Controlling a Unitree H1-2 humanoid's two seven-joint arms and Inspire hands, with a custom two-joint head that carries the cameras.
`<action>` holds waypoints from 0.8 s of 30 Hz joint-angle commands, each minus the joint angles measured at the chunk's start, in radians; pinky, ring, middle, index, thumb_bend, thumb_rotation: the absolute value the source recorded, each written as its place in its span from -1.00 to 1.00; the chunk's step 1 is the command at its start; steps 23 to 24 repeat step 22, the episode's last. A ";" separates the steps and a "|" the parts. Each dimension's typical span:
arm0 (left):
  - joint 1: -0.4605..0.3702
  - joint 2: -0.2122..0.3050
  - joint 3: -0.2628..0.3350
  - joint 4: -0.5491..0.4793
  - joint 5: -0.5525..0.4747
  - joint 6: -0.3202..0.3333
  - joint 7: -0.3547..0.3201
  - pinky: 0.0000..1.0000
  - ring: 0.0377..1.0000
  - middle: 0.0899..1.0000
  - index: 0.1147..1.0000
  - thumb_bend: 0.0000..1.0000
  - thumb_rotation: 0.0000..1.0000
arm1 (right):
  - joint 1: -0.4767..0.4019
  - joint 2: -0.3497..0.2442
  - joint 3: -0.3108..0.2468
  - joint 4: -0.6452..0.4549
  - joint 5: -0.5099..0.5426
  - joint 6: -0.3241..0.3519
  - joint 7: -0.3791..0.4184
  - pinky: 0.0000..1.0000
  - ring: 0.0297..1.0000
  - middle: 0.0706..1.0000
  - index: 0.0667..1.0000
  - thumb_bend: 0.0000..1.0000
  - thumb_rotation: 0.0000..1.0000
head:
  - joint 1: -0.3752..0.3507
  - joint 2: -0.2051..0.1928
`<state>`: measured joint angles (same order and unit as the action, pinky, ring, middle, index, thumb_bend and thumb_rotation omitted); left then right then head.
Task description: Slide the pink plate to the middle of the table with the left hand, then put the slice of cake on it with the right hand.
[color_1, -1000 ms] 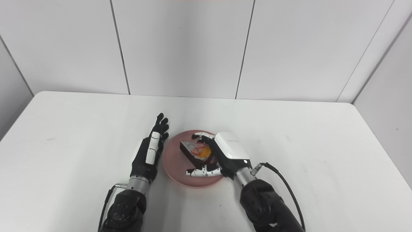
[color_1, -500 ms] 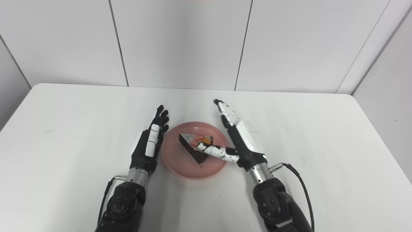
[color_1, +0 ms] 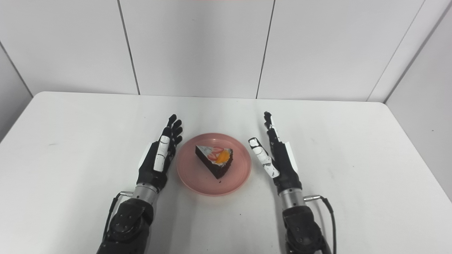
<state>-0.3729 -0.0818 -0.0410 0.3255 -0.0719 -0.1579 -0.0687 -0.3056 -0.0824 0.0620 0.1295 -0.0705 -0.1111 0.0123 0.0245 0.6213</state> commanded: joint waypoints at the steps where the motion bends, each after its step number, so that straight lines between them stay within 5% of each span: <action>1: 0.036 0.022 0.010 0.015 -0.014 -0.005 -0.019 1.00 1.00 1.00 1.00 0.39 1.00 | -0.007 0.010 -0.017 -0.031 0.059 0.028 0.026 1.00 1.00 1.00 1.00 0.34 0.90 | 0.000 -0.001; 9: 0.038 0.028 0.008 0.019 0.006 -0.008 -0.005 1.00 1.00 1.00 1.00 0.42 1.00 | 0.005 0.048 -0.033 -0.021 0.158 0.051 0.063 1.00 1.00 1.00 1.00 0.28 0.84 | 0.012 -0.010; 24: 0.046 0.020 0.019 0.017 0.002 0.001 0.010 1.00 1.00 1.00 1.00 0.32 1.00 | 0.005 0.077 -0.064 0.012 0.183 0.035 0.058 1.00 1.00 1.00 1.00 0.35 0.78 | 0.007 -0.019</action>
